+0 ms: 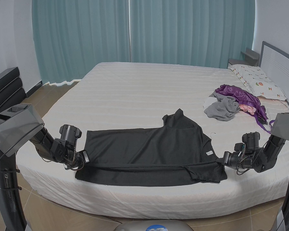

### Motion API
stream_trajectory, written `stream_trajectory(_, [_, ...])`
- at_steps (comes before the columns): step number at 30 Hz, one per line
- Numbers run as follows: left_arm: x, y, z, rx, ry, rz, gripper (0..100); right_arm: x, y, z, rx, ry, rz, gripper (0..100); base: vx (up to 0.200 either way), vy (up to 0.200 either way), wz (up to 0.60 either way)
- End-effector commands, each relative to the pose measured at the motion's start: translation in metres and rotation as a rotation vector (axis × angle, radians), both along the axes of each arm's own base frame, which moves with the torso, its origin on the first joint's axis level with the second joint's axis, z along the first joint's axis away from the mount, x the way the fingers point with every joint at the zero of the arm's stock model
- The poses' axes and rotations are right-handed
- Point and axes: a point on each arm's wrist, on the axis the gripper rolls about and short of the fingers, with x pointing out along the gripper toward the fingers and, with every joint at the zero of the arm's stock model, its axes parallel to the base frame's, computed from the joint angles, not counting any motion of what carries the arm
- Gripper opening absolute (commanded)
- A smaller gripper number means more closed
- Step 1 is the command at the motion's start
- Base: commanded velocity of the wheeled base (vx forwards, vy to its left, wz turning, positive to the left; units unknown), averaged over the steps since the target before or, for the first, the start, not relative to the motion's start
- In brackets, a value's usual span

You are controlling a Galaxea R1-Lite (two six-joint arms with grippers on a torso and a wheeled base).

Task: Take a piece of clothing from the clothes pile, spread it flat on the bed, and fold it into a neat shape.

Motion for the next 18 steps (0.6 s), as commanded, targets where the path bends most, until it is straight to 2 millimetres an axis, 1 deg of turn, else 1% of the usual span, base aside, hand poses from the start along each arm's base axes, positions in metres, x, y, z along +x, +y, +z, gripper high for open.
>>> stream_trajectory(1, [0.005,-0.002,-0.013,-0.005,0.02,0.005,100,0.009,0.0,-0.008,0.0,0.012,0.001,0,0.0,0.0,0.0])
stream_trajectory(2, [0.005,-0.003,-0.013,-0.005,0.02,0.003,100,0.01,0.0,-0.008,0.001,0.012,0.002,100,0.0,0.0,0.0])
stream_trajectory(4, [0.006,-0.003,-0.015,-0.007,0.023,0.006,100,0.011,0.0,-0.009,0.006,0.01,0.0,100,0.0,0.0,0.0])
stream_trajectory(9, [0.008,-0.004,-0.011,-0.035,0.004,0.039,100,0.01,0.0,0.002,0.068,0.005,-0.051,100,0.0,0.0,0.0])
stream_trajectory(10, [0.008,-0.004,-0.009,-0.054,0.0,0.053,100,0.009,0.0,0.008,0.09,0.001,-0.065,100,0.0,0.0,0.0])
stream_trajectory(14, [0.004,0.0,0.011,-0.095,-0.037,0.087,100,0.002,0.0,0.023,0.15,0.003,-0.115,100,0.0,0.0,0.0])
stream_trajectory(15, [0.004,0.0,0.012,-0.098,-0.04,0.087,100,0.002,0.0,0.023,0.152,0.004,-0.116,100,0.0,0.0,0.0])
stream_trajectory(18, [-0.009,0.005,0.026,-0.138,-0.055,0.108,100,-0.01,0.0,0.033,0.209,0.03,-0.165,100,0.0,0.0,0.0])
